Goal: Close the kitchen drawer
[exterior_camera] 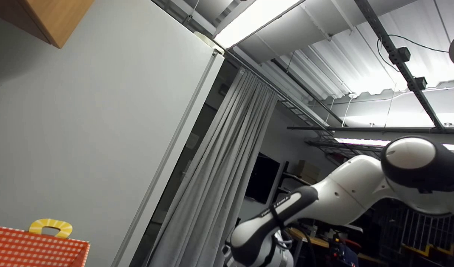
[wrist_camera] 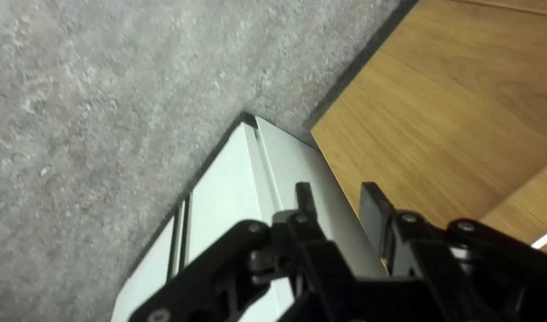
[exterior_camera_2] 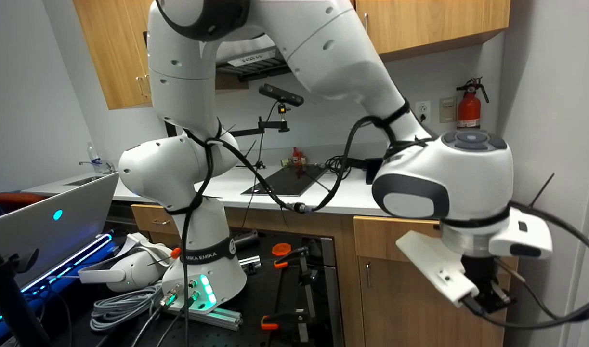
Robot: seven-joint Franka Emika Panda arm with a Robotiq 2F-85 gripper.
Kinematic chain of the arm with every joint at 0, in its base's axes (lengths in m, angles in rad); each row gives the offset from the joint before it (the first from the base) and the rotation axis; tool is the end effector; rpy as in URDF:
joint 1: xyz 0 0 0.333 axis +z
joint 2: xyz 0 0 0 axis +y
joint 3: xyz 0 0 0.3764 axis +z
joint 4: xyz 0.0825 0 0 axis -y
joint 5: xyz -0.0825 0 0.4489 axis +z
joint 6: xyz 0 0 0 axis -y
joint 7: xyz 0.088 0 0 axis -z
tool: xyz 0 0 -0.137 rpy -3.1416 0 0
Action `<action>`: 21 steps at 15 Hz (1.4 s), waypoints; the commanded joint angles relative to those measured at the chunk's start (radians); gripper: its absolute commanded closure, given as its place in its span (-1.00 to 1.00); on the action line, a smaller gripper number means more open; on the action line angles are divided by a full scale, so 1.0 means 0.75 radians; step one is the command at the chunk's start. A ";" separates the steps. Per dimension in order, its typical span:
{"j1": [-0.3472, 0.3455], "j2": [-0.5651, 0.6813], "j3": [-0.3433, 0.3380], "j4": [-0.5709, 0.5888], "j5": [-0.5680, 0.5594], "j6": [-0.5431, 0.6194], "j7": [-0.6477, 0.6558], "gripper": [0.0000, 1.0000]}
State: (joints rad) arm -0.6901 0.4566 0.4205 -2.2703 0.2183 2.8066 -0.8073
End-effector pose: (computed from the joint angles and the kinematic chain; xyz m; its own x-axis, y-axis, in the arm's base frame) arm 0.5803 -0.1584 0.1494 0.9361 0.2573 0.2396 0.2952 -0.9455 -0.1377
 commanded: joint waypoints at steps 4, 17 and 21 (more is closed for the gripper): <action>-0.158 -0.263 0.342 -0.065 0.642 -0.133 -0.499 1.00; 0.479 -0.569 -0.324 -0.105 1.039 -0.587 -0.774 0.46; 0.610 -0.530 -0.454 -0.074 1.029 -0.572 -0.759 0.37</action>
State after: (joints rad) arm -0.3183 0.0602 0.1675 -2.3278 0.9875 2.3834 -1.3762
